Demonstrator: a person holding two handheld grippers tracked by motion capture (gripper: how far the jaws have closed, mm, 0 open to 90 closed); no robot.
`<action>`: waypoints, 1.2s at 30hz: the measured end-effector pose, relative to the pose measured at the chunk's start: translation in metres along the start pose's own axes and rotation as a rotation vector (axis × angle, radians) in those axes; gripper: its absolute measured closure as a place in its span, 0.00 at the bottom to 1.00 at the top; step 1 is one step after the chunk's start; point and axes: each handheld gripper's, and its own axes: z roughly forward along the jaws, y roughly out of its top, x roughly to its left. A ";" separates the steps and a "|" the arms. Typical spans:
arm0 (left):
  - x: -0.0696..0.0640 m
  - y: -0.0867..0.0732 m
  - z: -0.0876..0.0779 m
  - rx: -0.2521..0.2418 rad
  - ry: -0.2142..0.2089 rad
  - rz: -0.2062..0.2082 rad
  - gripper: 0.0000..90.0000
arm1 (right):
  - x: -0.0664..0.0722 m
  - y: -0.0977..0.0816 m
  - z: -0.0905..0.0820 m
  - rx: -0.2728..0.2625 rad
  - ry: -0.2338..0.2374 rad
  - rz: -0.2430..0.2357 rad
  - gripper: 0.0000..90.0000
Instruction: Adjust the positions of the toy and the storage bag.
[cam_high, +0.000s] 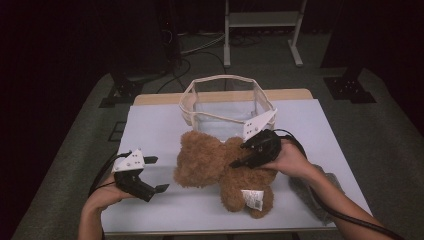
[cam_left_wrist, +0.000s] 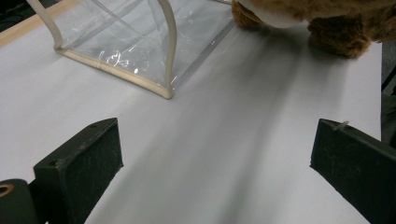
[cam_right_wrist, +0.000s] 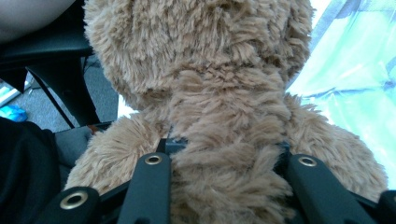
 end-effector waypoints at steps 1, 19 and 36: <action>0.000 0.000 0.000 -0.001 -0.001 0.000 0.02 | 0.000 0.000 0.000 -0.002 0.001 0.003 0.71; 0.002 -0.002 0.001 -0.002 0.000 -0.008 0.02 | 0.006 0.038 -0.038 -0.083 -0.012 -0.020 0.71; 0.004 -0.005 0.000 -0.010 -0.004 -0.013 0.02 | 0.004 0.118 -0.085 -0.092 -0.029 -0.072 0.71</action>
